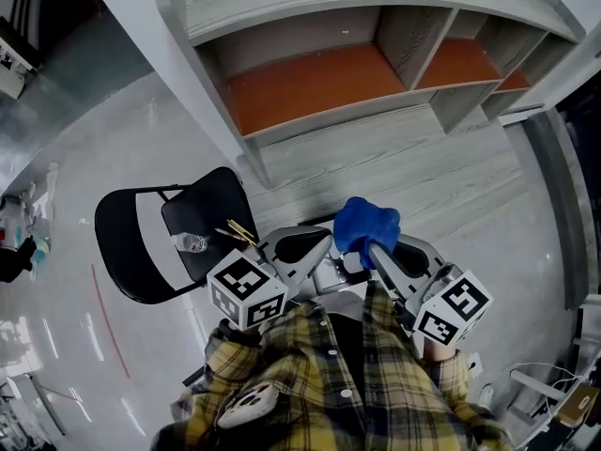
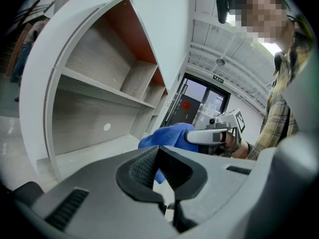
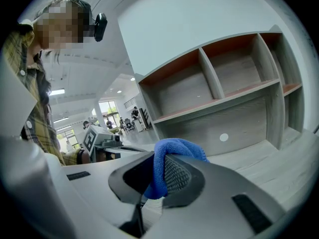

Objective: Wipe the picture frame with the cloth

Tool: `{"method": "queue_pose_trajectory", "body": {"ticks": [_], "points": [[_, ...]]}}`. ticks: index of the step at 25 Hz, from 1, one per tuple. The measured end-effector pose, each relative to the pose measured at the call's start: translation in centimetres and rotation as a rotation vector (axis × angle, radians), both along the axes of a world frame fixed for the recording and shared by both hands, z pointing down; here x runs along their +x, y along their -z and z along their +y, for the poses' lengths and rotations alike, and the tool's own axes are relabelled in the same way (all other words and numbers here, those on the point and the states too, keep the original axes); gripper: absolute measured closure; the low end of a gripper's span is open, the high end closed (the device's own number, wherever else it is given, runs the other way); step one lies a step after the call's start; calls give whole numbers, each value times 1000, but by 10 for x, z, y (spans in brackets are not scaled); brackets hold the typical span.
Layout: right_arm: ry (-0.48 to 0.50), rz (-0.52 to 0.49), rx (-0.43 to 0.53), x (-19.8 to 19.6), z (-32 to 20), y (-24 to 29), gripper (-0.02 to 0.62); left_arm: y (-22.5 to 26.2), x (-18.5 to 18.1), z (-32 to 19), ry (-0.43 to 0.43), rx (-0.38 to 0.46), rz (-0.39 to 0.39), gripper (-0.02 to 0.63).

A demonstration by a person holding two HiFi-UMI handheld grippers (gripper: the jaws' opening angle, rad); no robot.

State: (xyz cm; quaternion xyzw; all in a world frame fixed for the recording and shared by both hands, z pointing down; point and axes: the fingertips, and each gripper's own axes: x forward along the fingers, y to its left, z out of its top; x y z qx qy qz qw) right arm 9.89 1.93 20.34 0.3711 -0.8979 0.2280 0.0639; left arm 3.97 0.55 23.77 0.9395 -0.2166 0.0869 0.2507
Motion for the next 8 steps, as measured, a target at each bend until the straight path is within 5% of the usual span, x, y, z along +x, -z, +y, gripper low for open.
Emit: {"method": "queue_pose_trajectory", "body": {"ticks": [8], "points": [[-4,-1,-6,0,-1,-1,548,-2,1,-2,-14,1,-13,601]]}}
